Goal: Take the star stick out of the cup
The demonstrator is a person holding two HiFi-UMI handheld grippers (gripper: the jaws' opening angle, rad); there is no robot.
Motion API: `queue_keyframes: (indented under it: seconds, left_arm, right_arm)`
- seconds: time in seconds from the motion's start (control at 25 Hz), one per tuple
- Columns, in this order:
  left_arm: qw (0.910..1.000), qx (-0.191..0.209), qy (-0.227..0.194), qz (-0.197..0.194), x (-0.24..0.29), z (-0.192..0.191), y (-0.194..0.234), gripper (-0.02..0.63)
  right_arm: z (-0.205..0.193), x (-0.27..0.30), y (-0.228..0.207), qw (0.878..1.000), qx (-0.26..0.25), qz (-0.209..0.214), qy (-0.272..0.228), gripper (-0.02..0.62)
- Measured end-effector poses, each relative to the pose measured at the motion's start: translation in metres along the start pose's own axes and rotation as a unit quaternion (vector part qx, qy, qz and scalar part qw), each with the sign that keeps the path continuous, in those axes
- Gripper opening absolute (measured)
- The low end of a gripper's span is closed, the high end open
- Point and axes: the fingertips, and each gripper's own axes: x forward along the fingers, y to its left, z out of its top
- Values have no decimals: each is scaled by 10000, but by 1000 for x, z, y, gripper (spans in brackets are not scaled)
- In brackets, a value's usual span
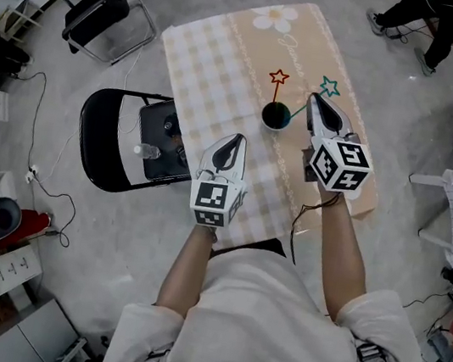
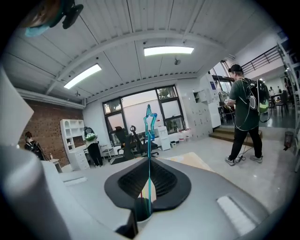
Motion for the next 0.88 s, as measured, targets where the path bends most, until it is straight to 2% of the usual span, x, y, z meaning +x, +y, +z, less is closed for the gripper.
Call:
queue_keyframes:
  seconds: [0.24, 0.36, 0.64, 0.88]
  left_arm:
    - [9995, 78, -19, -314, 6, 3, -22, 2]
    - [9988, 95, 0, -480, 13, 2, -33, 2]
    - [9962, 92, 173, -846, 25, -11, -66, 2]
    - [9936, 75, 475, -1021, 35, -39, -87, 2]
  right_arm:
    - [28, -41, -3, 9996, -11, -112, -277, 6]
    - [25, -57, -12, 9996, 2, -213, -170, 5]
    - [-31, -87, -37, 9960, 250, -475, 711, 5]
    - [-84, -92, -44, 9887, 581, -433, 1313, 5]
